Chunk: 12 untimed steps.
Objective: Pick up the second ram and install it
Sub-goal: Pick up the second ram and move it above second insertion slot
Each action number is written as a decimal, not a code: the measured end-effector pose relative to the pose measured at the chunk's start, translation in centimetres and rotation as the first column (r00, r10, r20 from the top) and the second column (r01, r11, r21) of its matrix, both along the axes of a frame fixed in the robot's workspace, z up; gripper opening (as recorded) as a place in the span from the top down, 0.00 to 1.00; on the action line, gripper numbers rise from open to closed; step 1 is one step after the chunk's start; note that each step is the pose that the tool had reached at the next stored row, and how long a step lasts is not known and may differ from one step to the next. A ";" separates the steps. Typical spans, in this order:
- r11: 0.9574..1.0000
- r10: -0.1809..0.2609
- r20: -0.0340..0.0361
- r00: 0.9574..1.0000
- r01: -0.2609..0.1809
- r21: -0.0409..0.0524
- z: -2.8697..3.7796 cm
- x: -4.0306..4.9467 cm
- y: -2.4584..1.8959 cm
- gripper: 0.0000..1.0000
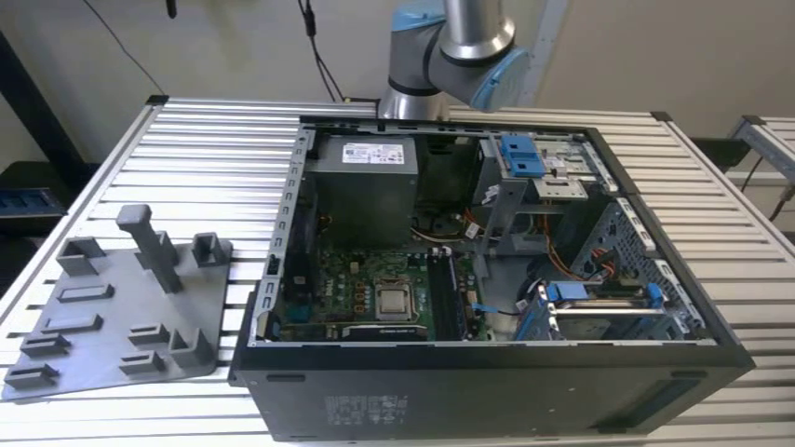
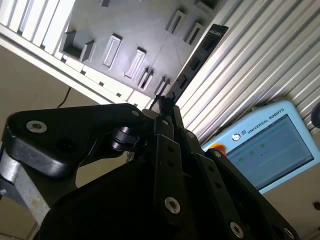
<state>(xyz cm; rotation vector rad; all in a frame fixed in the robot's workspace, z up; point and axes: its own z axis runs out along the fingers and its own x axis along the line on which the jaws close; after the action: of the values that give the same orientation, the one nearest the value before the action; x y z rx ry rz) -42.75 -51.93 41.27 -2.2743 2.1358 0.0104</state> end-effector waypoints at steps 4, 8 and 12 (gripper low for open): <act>1.000 0.000 0.000 1.000 0.000 0.000 0.03 0.10 0.01 0.86; 1.000 0.000 0.000 1.000 0.000 0.000 0.00 0.90 0.00 0.86; 1.000 0.000 -0.001 1.000 0.000 0.000 0.01 1.87 0.00 0.86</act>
<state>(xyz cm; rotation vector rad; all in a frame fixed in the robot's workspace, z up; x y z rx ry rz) -40.88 -51.93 41.28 -2.2749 2.1363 0.0113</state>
